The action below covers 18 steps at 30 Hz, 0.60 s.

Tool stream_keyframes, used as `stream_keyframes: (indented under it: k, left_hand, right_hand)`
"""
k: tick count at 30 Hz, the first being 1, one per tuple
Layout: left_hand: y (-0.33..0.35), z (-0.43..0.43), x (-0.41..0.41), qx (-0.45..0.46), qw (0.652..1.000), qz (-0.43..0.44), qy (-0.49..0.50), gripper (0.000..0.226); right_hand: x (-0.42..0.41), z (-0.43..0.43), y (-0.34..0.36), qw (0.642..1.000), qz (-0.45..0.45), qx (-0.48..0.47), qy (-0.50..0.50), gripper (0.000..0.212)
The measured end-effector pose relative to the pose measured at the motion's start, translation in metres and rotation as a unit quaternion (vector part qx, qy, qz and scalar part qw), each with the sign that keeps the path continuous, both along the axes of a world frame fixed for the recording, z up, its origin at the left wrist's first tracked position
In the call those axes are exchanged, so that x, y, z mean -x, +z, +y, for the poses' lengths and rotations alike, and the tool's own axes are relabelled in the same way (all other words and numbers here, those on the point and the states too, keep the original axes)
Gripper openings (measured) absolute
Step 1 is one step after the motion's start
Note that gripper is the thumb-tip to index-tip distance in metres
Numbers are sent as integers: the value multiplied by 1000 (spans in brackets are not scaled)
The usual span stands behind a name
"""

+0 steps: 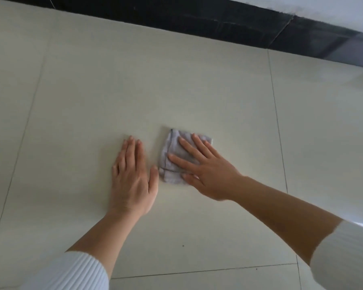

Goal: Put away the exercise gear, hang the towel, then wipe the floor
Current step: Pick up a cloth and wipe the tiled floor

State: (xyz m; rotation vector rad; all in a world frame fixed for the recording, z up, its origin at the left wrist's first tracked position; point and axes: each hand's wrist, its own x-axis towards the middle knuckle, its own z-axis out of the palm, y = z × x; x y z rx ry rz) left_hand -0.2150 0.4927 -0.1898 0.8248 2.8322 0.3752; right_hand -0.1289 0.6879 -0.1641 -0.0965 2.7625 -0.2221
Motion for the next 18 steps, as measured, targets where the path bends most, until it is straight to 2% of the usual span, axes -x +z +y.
stream_keyframes:
  k: [3, 5, 8, 10, 11, 12, 16, 18]
  left_hand:
    - [-1, -1, 0, -7, 1000, -4, -1, 68]
    - [-2, -1, 0, -9, 1000, -5, 1, 68]
    - [-3, -1, -2, -3, 1000, -3, -4, 71]
    - [-4, 0, -2, -1, 1000, -5, -8, 74]
    - [-5, 0, -2, 0, 1000, -7, -10, 76]
    - [-4, 0, -1, 1, 1000, -7, -12, 78]
    - [-1, -2, 0, -5, 1000, -21, -12, 75]
    - [0, -1, 5, -21, 999, -43, -4, 68]
  right_hand:
    - [-54, 40, -6, 999, 1, -23, -37, 52]
    - [-76, 71, -9, 984, 1, -55, -171, 56]
    - [-85, 103, -7, 895, -35, -51, -441, 58]
    - [-64, 105, 1, 848, -56, -28, -526, 57]
    - [-51, 101, -3, 837, -66, -14, -543, 57]
    - [-40, 91, -5, 842, -75, -12, -534, 58]
    - [-38, 22, -16, 932, -35, -8, -362, 61]
    - [-56, -21, -10, 955, -23, 7, -296, 57]
